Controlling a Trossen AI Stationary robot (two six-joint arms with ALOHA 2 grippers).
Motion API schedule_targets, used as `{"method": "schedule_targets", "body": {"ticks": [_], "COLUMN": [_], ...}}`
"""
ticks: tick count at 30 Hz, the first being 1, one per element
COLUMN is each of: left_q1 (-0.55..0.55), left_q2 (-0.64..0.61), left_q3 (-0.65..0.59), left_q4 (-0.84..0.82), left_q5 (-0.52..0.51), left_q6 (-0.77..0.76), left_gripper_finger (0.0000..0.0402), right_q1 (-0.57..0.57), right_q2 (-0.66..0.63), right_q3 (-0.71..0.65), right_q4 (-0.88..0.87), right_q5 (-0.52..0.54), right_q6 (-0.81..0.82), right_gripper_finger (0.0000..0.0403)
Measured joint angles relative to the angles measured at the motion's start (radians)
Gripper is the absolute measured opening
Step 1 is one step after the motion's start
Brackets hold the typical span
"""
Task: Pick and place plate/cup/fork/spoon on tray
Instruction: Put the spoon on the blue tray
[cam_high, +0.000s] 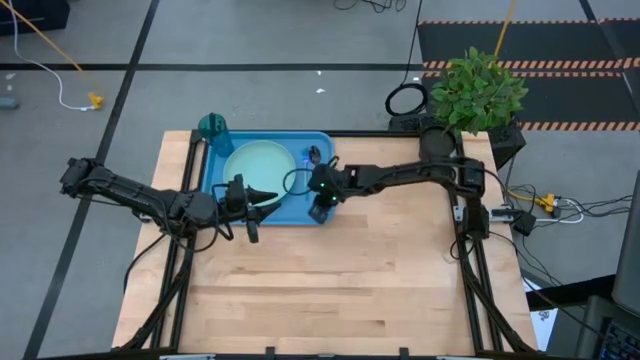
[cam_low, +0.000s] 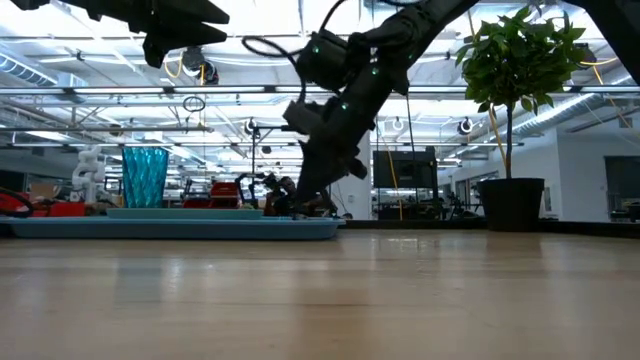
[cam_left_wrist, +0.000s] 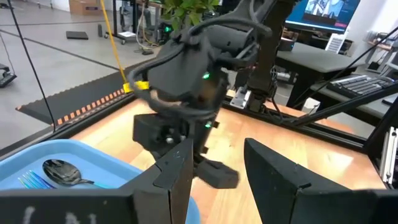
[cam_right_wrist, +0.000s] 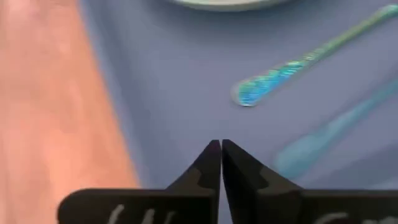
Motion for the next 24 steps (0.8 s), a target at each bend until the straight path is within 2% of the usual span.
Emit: {"method": "schedule_targets", "body": {"ticks": [7,17,24], "left_q1": [0.000,0.000,0.000], "left_q2": [0.000,0.000,0.000], "left_q3": [0.000,0.000,0.000], "left_q4": [0.000,-0.012,-0.013], "left_q5": [0.000,0.000,0.000], "left_q6": [-0.003,-0.003,-0.002], "left_gripper_finger": [0.0145,0.0145,0.0145], "right_q1": [-0.041,-0.042,-0.042], "right_q2": [0.010,0.080,0.084], "right_q3": [0.000,0.000,0.001], "right_q4": [-0.054,-0.041,-0.028], "right_q5": [0.054,0.029,0.029], "right_q6": [-0.002,-0.010,0.010], "right_gripper_finger": [0.0001,0.0000,0.0000]}}
